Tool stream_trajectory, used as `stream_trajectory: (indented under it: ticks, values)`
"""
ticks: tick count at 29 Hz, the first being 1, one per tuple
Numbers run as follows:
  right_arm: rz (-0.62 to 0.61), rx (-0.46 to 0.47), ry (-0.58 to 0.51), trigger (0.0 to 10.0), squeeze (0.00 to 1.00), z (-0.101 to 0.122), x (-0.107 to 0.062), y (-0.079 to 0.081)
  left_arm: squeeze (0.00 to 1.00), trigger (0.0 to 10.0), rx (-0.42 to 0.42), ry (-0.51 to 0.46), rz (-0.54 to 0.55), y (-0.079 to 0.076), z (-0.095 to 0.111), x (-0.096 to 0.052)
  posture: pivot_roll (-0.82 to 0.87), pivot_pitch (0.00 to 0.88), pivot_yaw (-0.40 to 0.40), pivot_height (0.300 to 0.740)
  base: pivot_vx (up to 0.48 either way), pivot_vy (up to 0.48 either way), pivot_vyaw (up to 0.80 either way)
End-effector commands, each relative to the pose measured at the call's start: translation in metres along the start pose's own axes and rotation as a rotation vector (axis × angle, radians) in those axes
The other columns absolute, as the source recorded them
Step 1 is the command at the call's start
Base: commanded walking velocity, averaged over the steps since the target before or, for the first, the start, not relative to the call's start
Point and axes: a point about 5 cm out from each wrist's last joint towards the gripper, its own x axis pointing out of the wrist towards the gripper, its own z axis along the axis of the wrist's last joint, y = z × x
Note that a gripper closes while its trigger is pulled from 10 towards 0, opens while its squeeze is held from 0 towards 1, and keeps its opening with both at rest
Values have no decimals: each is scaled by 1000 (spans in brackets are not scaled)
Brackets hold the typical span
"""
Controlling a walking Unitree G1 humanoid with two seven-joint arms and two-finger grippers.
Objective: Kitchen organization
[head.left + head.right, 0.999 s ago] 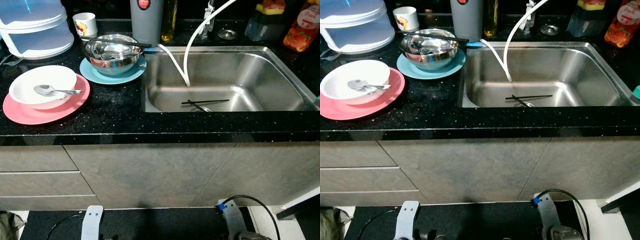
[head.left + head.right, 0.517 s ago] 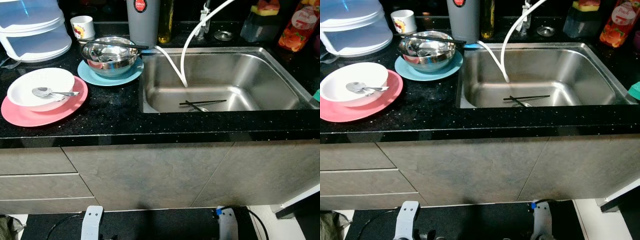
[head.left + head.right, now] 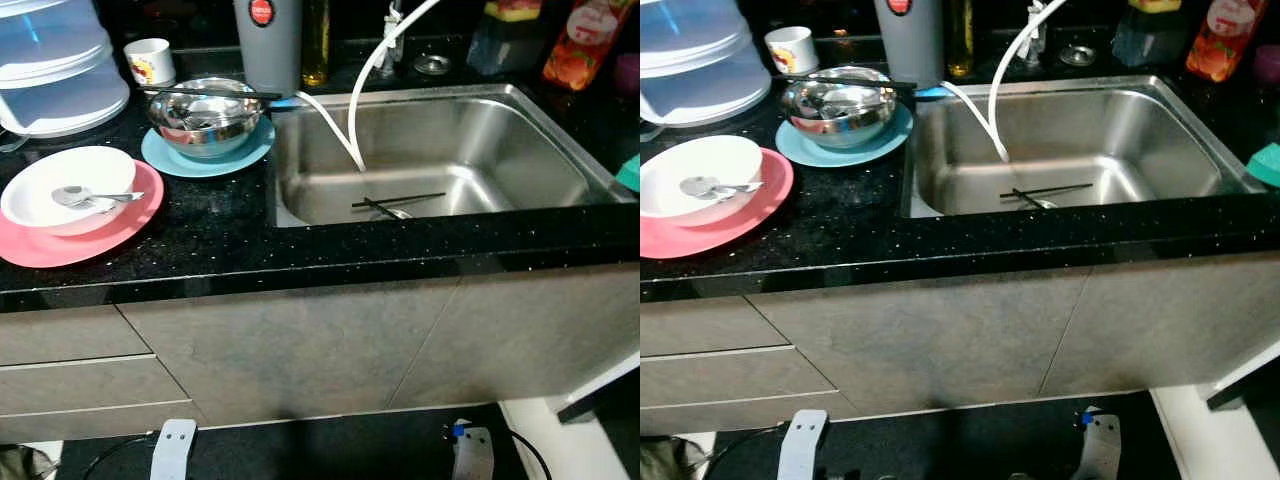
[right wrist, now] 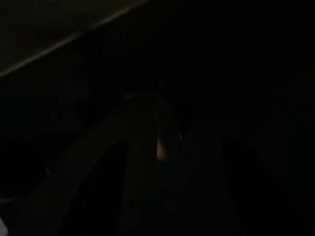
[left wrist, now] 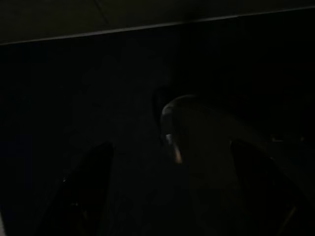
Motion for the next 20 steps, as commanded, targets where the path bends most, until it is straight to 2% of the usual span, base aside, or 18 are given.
stream_trajectory:
  ticks: [1,4,8,9,11,12,15,17,20]
  values:
    - [-33,10,14,10000,0,-7,-1,-4,0,10000,-8,26,17,8,-7,-4,-86,161,91,740,0,0,0]
    - [-92,-12,10,10000,0,-5,-2,-11,0,10000,-49,7,32,10,-7,-5,-148,155,94,740,0,0,0]
    - [-141,5,-14,10000,0,-8,-9,-39,0,10000,-95,-26,37,7,-3,-3,-135,151,60,740,0,0,0]
    - [-141,5,-14,10000,0,-8,-9,-39,0,10000,-95,-26,37,7,-3,-3,-135,151,60,740,0,0,0]
    - [-150,7,-24,10000,0,-4,-11,-49,0,10000,-175,-72,42,-1,-1,0,-92,142,59,740,0,0,0]
    - [-150,7,-24,10000,0,-4,-11,-49,0,10000,-175,-72,42,-1,-1,0,-92,142,59,740,0,0,0]
    - [-153,-21,-37,10000,0,0,-13,-59,0,10000,-251,-92,40,-10,-4,2,-64,169,54,740,0,0,0]
    - [-156,-29,-46,10000,0,1,-14,-63,0,10000,-269,-93,37,-13,-6,3,-58,167,50,740,0,0,0]
    - [-166,-25,-72,10000,0,5,-19,-75,0,10000,-290,-90,25,-26,-10,6,3,154,-2,740,0,0,0]
